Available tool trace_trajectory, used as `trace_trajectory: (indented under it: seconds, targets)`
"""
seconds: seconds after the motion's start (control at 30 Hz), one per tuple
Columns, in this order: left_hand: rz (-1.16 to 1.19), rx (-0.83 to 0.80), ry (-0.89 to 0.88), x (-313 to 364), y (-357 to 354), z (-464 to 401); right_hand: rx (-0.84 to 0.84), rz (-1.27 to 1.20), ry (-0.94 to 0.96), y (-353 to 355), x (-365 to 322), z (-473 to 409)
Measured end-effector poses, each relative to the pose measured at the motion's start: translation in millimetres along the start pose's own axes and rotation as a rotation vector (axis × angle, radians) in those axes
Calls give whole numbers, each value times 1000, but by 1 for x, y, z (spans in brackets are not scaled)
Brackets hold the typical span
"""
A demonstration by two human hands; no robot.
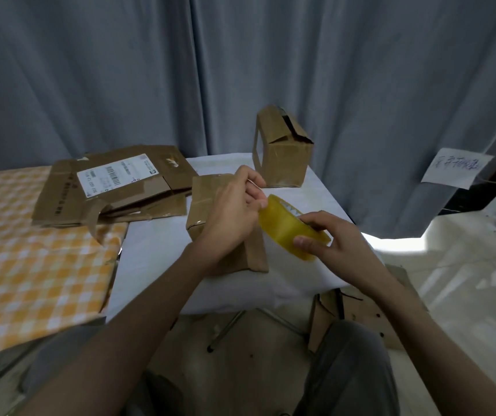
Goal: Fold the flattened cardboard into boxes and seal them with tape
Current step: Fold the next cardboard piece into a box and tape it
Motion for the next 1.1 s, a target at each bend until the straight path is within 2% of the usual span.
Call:
trace_trajectory:
  seconds: [0.07, 0.13, 0.2, 0.3, 0.5, 0.6, 0.73, 0.8, 1.0, 1.1]
  targets:
    - [-37, -44, 65, -2, -2, -2, -55, -16, -41, 4, -5, -3]
    - [30, -28, 147, -4, 9, -8, -114, -124, -152, 7, -6, -5]
    - [93, 8, 214, -5, 30, -14, -113, -203, -255, 11, -6, -6]
    - [79, -36, 273, -5, 54, -15, -118, -232, -291, 11, -11, -8]
    - [124, -15, 429, -32, 83, -4, -356, -457, -376, -2, -21, -3]
    - [146, 66, 486, -49, 104, 3, -327, -348, -351, -3, -18, -11]
    - [176, 111, 598, -79, 115, 19, -183, 64, -266, 1, -13, -36]
    - [245, 152, 674, -92, 112, 26, -148, 165, -244, -2, -14, -48]
    - [363, 54, 713, -111, 103, 22, -152, 212, -215, -9, -19, -75]
    - [390, 76, 728, -119, 100, 21, -173, 201, -209, -15, -13, -82]
Point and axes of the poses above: each hand's wrist, its own z-axis away from the middle knuckle, its own y-axis out of the back of the hand, x = y × z, the point moved 8 cm from there along -z, towards the middle knuckle, and after that the axes turned 9 degrees about x, right-handed, at the moved point
